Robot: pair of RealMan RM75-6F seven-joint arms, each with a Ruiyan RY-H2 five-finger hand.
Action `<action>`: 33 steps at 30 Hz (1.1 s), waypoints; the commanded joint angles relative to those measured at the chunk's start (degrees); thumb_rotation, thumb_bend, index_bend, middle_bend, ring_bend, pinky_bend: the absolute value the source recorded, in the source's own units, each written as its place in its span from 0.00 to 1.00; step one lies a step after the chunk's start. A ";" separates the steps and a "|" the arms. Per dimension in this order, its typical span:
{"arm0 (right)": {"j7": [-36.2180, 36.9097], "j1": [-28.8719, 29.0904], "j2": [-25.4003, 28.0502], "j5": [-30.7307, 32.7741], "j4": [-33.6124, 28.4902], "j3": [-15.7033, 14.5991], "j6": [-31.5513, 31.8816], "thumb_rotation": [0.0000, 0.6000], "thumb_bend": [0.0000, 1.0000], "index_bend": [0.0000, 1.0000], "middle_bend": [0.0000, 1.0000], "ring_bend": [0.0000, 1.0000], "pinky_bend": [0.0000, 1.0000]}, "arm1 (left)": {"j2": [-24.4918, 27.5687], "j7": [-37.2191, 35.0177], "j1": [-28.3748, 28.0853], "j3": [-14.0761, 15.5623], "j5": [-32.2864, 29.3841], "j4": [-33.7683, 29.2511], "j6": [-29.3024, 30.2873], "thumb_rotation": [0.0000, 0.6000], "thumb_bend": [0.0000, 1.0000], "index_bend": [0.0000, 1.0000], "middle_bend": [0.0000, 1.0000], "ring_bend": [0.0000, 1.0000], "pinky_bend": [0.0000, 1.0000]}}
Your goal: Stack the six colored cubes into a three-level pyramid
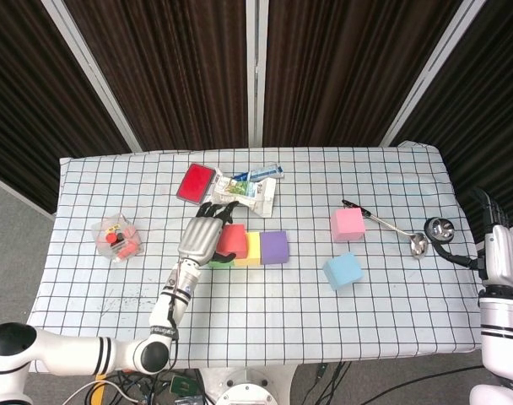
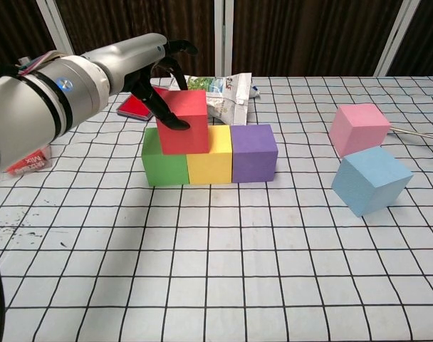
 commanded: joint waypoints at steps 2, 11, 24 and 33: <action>0.02 0.02 0.01 0.03 -0.01 0.02 -0.08 1.00 0.07 0.00 0.11 0.00 0.00 | 0.31 0.01 0.10 0.04 0.22 -0.58 0.31 1.00 0.11 0.09 0.29 0.11 0.08; -0.14 0.36 0.21 -0.05 -0.31 0.07 -0.71 1.00 0.07 0.00 0.11 0.00 0.00 | 2.91 -0.08 1.60 0.45 2.72 -4.95 3.23 1.00 0.11 0.09 0.28 0.10 0.08; -5.26 5.57 2.67 0.03 1.07 0.22 -8.46 1.00 0.01 0.00 0.10 0.00 0.00 | 18.31 -18.73 16.49 9.94 23.95 -4.49 12.48 1.00 0.08 0.09 0.23 0.05 0.05; -8.99 11.82 0.46 1.17 7.32 -1.34 -18.22 1.00 0.00 0.00 0.09 0.00 0.00 | 27.36 -32.21 26.90 18.02 33.82 1.03 17.10 1.00 0.03 0.09 0.21 0.05 0.05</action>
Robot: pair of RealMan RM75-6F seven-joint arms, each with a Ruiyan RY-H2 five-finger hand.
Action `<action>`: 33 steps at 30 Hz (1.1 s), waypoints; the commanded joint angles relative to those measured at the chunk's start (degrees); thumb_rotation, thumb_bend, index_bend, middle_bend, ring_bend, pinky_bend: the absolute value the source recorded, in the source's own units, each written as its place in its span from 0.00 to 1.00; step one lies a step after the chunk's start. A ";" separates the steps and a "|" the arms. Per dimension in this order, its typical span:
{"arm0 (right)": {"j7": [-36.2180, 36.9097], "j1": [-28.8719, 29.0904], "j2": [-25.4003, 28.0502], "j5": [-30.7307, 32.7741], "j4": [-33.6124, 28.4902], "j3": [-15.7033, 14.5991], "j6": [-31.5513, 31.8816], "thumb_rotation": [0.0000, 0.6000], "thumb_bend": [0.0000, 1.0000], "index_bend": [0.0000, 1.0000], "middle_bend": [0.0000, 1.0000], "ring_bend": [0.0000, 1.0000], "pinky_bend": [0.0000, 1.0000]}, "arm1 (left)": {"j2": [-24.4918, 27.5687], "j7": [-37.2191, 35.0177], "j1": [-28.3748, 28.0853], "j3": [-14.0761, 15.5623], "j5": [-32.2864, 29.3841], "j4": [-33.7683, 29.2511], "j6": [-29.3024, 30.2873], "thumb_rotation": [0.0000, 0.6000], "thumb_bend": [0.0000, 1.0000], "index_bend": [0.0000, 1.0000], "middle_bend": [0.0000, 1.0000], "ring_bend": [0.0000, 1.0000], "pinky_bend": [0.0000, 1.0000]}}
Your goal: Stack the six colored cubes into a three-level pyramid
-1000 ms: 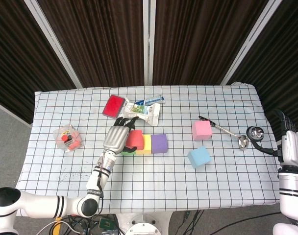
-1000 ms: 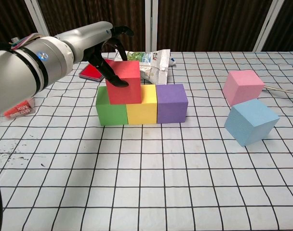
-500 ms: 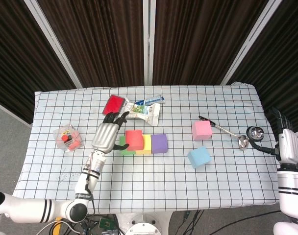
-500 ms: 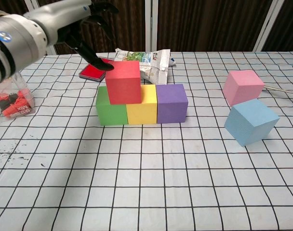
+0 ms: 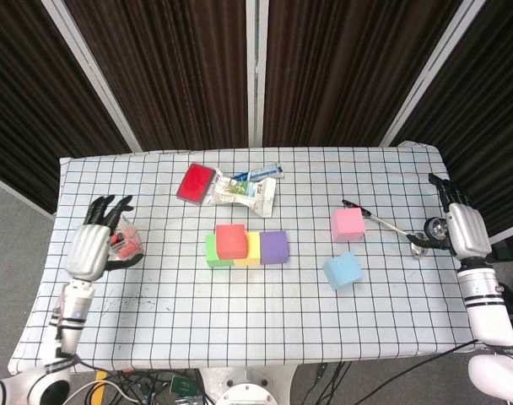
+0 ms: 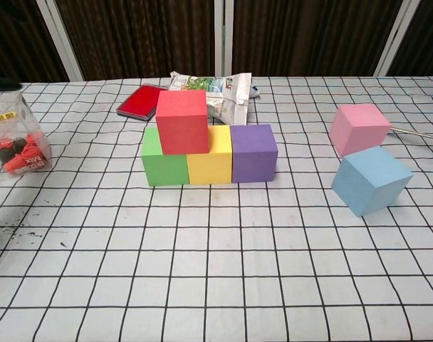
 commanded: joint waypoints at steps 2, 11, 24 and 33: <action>-2.42 3.16 -1.91 -0.32 3.84 -1.64 -4.06 1.00 0.00 0.00 0.08 0.00 0.00 | 4.26 -4.69 5.86 4.36 4.13 5.13 3.44 1.00 0.02 0.09 0.21 0.05 0.05; -6.82 6.33 -4.68 -0.42 2.18 -1.74 -4.58 1.00 0.00 0.00 0.07 0.00 0.00 | 5.47 -11.94 11.72 6.37 5.09 9.04 4.06 1.00 0.00 0.10 0.21 0.05 0.05; -17.72 18.71 -12.11 1.69 -4.84 0.19 -11.54 1.00 0.00 0.00 0.10 0.00 0.00 | 5.27 -17.77 17.15 8.14 11.10 14.84 6.84 1.00 0.00 0.10 0.21 0.05 0.05; -25.38 26.76 -23.11 8.88 -1.99 1.91 -11.92 1.00 0.00 0.00 0.18 0.00 0.00 | 4.72 -23.76 19.84 7.88 12.59 18.74 7.93 1.00 0.00 0.10 0.21 0.05 0.05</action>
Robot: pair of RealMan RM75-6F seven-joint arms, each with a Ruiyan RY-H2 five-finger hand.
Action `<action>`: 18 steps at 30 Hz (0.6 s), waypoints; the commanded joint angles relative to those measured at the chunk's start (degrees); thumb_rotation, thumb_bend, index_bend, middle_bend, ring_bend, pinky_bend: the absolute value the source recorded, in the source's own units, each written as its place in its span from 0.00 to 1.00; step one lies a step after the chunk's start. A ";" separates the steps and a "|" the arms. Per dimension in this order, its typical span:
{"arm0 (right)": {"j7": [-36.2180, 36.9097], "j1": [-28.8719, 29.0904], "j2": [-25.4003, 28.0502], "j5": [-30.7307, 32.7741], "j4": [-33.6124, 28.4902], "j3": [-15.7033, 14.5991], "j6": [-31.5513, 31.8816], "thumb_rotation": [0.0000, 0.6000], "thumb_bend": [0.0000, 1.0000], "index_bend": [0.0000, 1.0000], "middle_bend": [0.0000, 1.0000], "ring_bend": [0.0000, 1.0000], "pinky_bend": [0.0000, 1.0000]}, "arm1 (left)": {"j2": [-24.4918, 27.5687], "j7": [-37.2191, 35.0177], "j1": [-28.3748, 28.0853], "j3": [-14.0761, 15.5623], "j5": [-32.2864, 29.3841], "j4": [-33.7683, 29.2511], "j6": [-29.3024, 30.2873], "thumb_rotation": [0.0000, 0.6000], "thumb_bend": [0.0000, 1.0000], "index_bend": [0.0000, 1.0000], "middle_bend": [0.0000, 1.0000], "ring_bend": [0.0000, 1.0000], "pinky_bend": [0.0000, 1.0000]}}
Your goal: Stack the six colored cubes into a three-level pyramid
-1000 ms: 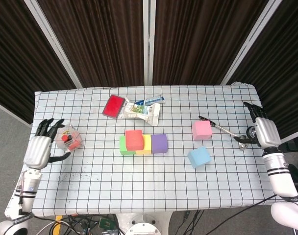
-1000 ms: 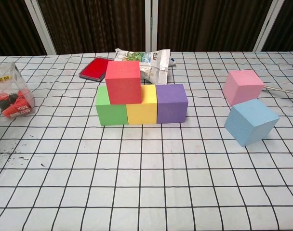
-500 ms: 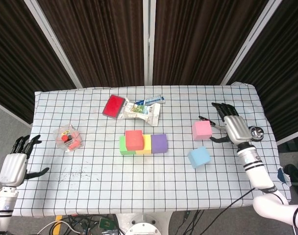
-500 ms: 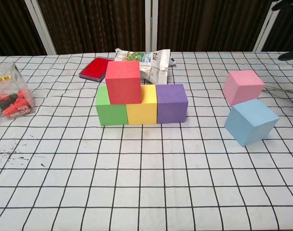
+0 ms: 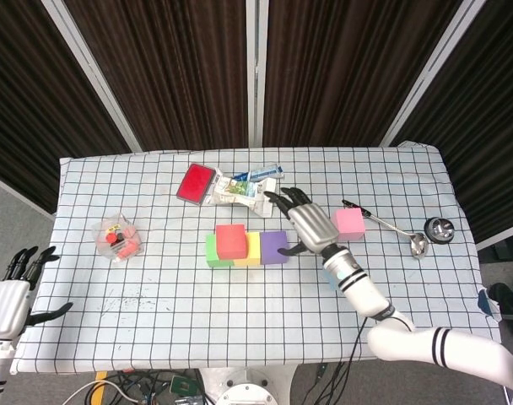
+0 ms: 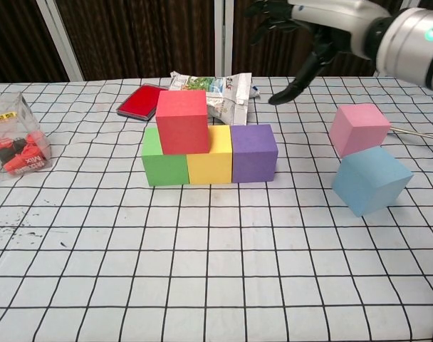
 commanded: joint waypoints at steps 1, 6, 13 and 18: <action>-3.96 3.39 -3.88 4.49 1.13 1.31 -0.39 1.00 0.00 0.00 0.18 0.00 0.00 | 0.11 -2.59 0.94 -0.18 0.31 1.73 -0.05 1.00 0.00 0.10 0.21 0.05 0.05; -8.40 7.36 -7.03 11.16 2.03 1.61 -1.42 1.00 0.00 0.00 0.18 0.00 0.00 | -0.29 -5.16 2.10 -0.32 0.26 4.04 -0.51 1.00 0.00 0.10 0.21 0.05 0.05; -10.71 10.90 -12.14 15.97 4.80 1.49 -0.50 1.00 0.00 0.00 0.18 0.00 0.00 | -0.92 -6.68 2.70 -0.79 0.66 5.53 -1.41 1.00 0.00 0.10 0.21 0.05 0.05; -11.14 12.48 -14.56 16.70 7.19 1.73 0.54 1.00 0.00 0.00 0.18 0.00 0.00 | -0.98 -8.17 3.01 -1.45 0.59 6.29 -1.84 1.00 0.00 0.10 0.21 0.05 0.05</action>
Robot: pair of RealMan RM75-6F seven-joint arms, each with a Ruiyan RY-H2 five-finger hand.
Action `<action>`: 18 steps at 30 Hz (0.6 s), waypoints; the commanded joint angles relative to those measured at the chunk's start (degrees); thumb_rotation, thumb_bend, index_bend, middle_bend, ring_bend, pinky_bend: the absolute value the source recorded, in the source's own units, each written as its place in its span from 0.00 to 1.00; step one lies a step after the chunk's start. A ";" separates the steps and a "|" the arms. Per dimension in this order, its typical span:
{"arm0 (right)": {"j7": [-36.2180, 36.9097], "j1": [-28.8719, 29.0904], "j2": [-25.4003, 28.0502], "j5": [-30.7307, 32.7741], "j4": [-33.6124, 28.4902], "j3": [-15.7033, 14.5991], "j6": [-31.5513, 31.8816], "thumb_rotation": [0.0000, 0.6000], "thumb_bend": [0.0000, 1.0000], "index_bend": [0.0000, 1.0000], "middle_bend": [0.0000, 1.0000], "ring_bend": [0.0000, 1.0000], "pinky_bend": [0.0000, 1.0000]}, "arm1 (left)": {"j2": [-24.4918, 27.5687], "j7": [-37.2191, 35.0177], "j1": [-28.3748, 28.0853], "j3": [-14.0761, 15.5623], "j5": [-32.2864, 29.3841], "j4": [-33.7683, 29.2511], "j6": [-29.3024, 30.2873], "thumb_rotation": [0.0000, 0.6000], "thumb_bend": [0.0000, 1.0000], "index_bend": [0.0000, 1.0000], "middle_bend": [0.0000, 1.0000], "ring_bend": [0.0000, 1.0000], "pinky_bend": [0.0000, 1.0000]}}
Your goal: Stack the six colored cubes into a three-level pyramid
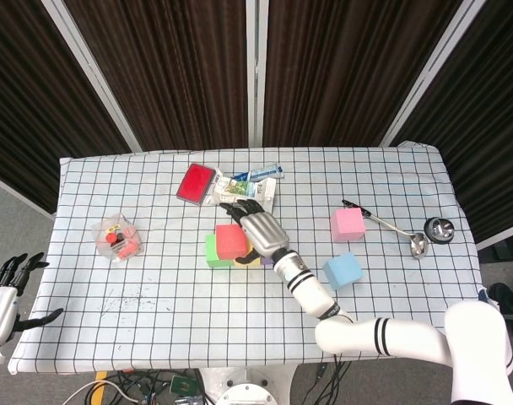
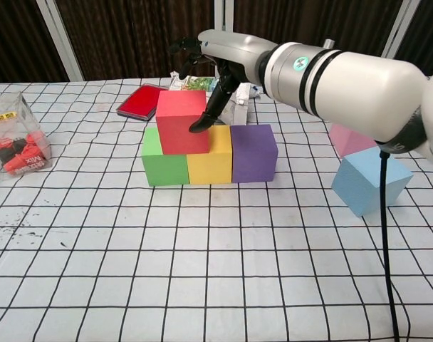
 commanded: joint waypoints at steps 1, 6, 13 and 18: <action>-0.32 0.83 -1.32 0.58 1.44 0.30 0.84 1.00 0.00 0.00 0.18 0.00 0.00 | -0.09 -0.79 0.16 -0.38 -0.11 0.44 -0.39 1.00 0.00 0.10 0.21 0.05 0.05; -1.14 1.27 -2.94 1.03 2.85 -0.14 2.63 1.00 0.00 0.00 0.23 0.00 0.00 | -0.35 -1.58 0.28 -0.81 -0.21 1.25 -1.27 1.00 0.00 0.10 0.21 0.05 0.05; -1.74 1.00 -4.05 0.27 3.32 -1.38 4.01 1.00 0.00 0.00 0.35 0.01 0.00 | -0.45 -2.00 0.39 -1.26 -0.01 1.72 -1.95 1.00 0.00 0.10 0.21 0.05 0.05; -2.32 1.70 -5.06 0.33 4.83 -0.56 4.74 1.00 0.00 0.00 0.42 0.04 0.00 | -0.51 -2.23 0.60 -1.44 0.39 1.92 -1.98 1.00 0.00 0.10 0.21 0.05 0.05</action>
